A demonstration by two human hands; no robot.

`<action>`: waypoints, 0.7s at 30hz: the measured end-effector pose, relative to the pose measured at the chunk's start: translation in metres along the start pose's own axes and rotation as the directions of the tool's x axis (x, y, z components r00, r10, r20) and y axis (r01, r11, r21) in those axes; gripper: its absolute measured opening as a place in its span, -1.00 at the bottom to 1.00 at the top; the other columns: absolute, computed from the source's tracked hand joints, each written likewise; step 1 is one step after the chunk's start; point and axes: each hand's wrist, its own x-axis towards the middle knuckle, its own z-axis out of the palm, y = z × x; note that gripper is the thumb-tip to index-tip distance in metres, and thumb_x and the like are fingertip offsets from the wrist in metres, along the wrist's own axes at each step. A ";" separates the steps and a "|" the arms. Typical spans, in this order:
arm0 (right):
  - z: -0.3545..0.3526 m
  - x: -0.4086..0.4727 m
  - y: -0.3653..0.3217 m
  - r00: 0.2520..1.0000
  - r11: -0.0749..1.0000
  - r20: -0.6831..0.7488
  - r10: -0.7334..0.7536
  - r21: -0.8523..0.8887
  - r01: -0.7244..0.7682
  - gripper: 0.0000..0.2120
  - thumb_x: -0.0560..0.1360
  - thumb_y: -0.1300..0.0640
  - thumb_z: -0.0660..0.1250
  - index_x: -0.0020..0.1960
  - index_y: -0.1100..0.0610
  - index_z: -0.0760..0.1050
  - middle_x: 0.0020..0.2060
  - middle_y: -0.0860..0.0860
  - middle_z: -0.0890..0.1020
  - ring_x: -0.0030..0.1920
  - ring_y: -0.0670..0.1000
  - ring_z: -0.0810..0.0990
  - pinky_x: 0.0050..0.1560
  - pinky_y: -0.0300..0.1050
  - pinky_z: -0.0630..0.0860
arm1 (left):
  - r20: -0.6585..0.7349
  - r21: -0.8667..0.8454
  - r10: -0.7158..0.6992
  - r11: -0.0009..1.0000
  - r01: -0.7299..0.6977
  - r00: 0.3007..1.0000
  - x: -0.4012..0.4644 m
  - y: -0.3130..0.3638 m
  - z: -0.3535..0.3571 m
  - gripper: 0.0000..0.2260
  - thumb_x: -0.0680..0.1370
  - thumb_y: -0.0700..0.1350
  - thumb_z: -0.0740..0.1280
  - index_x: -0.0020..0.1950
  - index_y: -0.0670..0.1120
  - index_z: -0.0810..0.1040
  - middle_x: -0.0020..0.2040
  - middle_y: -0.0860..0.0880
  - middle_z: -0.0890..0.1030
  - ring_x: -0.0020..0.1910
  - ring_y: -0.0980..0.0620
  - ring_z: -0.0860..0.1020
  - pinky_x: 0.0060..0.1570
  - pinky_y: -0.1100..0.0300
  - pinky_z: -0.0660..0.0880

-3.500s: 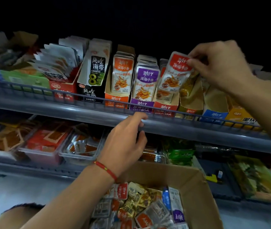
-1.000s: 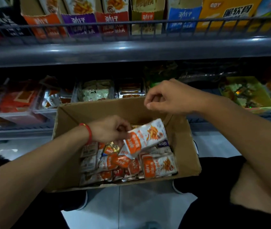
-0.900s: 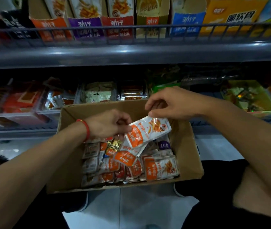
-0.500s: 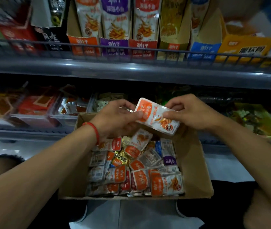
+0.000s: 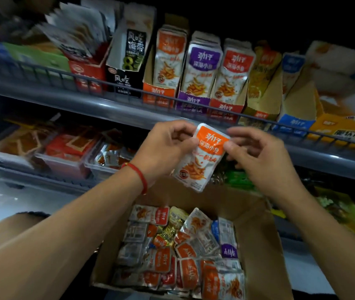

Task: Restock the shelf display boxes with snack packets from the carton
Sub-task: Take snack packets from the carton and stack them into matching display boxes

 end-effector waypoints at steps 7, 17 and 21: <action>0.007 0.065 -0.084 0.921 0.818 0.212 -0.327 -0.425 0.388 -0.91 0.54 0.01 0.43 0.03 -0.06 0.65 -0.13 -0.24 0.63 -0.11 -0.29 0.58 -0.14 -0.35 0.49 | -0.191 -0.046 0.147 0.986 -0.159 0.970 0.013 0.016 -0.041 -0.91 0.56 -0.20 0.44 0.02 -0.04 0.69 -0.09 -0.02 0.72 -0.06 0.05 0.68 -0.01 0.12 0.65; 0.009 0.175 -0.159 0.837 0.662 0.038 -0.546 -0.593 0.459 -0.78 0.63 -0.02 0.33 0.19 0.04 0.61 0.01 -0.11 0.61 -0.01 -0.18 0.54 -0.09 -0.45 0.35 | -0.494 -0.182 -0.075 0.983 -0.019 0.866 0.028 0.009 -0.089 -0.87 0.45 -0.15 0.41 -0.04 0.03 0.61 -0.06 -0.24 0.67 -0.15 -0.25 0.64 -0.09 -0.30 0.61; 0.033 0.207 -0.150 0.867 0.662 0.062 -0.494 -0.620 0.421 -0.80 0.62 0.01 0.36 0.18 0.06 0.62 0.02 -0.06 0.63 -0.01 -0.14 0.54 -0.09 -0.36 0.39 | -0.481 -0.254 -0.148 0.967 0.024 0.864 0.034 0.004 -0.094 -0.84 0.54 -0.27 0.40 0.00 -0.02 0.59 -0.04 -0.25 0.66 -0.25 -0.05 0.61 -0.10 -0.21 0.62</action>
